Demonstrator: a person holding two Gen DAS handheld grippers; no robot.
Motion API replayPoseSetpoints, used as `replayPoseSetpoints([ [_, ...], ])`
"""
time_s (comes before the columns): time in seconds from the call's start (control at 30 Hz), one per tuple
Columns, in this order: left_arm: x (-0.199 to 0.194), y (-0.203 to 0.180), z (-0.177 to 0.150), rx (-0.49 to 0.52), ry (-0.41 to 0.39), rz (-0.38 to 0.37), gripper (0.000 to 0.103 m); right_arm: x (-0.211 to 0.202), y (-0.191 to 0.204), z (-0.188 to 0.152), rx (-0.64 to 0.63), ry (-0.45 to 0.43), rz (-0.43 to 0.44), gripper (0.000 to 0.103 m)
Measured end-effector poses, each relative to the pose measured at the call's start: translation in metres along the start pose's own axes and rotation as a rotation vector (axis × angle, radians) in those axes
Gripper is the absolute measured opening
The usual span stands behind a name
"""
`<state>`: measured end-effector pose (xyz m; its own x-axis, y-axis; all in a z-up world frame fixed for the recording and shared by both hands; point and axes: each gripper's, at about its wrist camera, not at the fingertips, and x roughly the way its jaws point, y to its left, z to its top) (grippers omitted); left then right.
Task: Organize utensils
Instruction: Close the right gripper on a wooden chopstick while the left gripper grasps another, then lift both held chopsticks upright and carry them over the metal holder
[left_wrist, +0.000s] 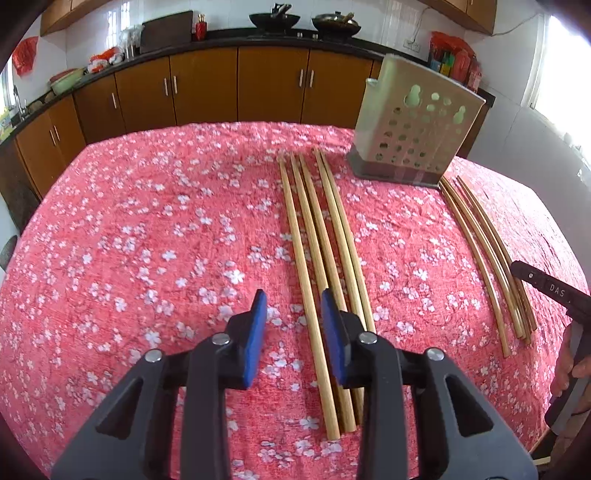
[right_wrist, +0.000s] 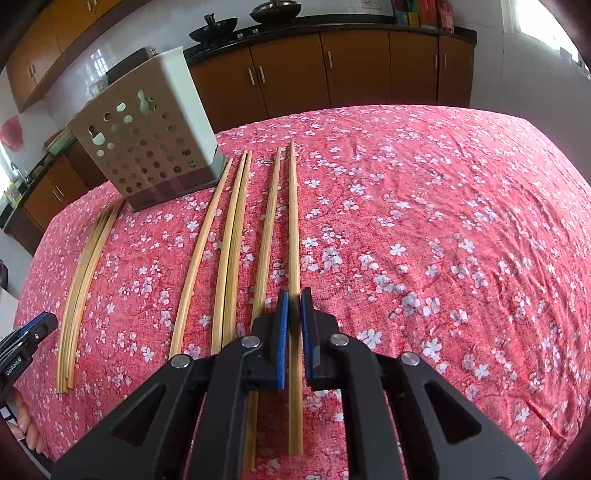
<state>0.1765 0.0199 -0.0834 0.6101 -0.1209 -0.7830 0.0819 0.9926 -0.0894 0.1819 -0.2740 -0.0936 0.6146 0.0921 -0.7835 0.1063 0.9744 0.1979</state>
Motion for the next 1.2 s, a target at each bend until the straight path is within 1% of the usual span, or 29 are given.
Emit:
replayPoseSetpoints([
  [0.1,0.007,-0.003,-0.002,0.013,0.026,0.005,0.022,0.000,0.001,-0.001,0.016,0.002,0.007,0.008],
  [0.13,0.009,-0.003,-0.003,0.015,0.028,-0.006,0.019,-0.002,-0.001,-0.002,0.019,0.001,0.008,0.008],
  [0.2,0.012,-0.005,-0.004,0.023,0.039,0.011,0.009,-0.004,-0.001,-0.004,0.006,-0.003,0.002,0.008],
  [0.23,0.013,-0.006,-0.003,0.030,0.036,0.025,0.008,-0.004,0.000,-0.004,-0.003,-0.004,-0.002,0.008],
  [0.3,0.016,-0.004,0.000,0.022,0.035,0.026,0.008,-0.003,0.000,-0.002,-0.017,-0.008,-0.006,0.008],
  [0.43,0.028,0.013,0.014,-0.028,0.018,0.053,0.008,0.002,-0.008,0.007,0.006,-0.031,-0.039,0.008],
  [0.5,0.032,0.023,0.019,-0.060,0.004,0.043,0.008,0.004,-0.015,0.010,0.028,-0.043,-0.041,0.008],
  [0.6,0.033,0.030,0.020,-0.087,0.000,0.012,0.009,0.003,-0.019,0.009,0.020,-0.055,-0.039,0.008],
  [0.7,0.030,0.032,0.015,-0.085,-0.009,-0.001,0.009,-0.001,-0.018,0.005,0.000,-0.056,-0.048,0.008],
  [0.8,0.025,0.030,0.013,-0.084,-0.014,-0.007,0.009,-0.006,-0.018,-0.001,0.006,-0.051,-0.041,0.008],
  [1.0,0.013,0.030,0.015,-0.075,-0.015,0.000,0.010,-0.013,-0.017,-0.011,-0.011,-0.053,-0.048,0.011],
  [1.07,0.011,0.029,0.017,-0.071,-0.014,0.006,0.009,-0.014,-0.018,-0.012,-0.007,-0.051,-0.048,0.010],
  [1.1,0.011,0.029,0.016,-0.071,-0.015,0.007,0.009,-0.013,-0.017,-0.011,-0.014,-0.050,-0.054,0.008],
  [1.2,0.010,0.029,0.015,-0.067,-0.015,0.004,0.008,-0.014,-0.018,-0.010,-0.015,-0.044,-0.049,0.008],
])
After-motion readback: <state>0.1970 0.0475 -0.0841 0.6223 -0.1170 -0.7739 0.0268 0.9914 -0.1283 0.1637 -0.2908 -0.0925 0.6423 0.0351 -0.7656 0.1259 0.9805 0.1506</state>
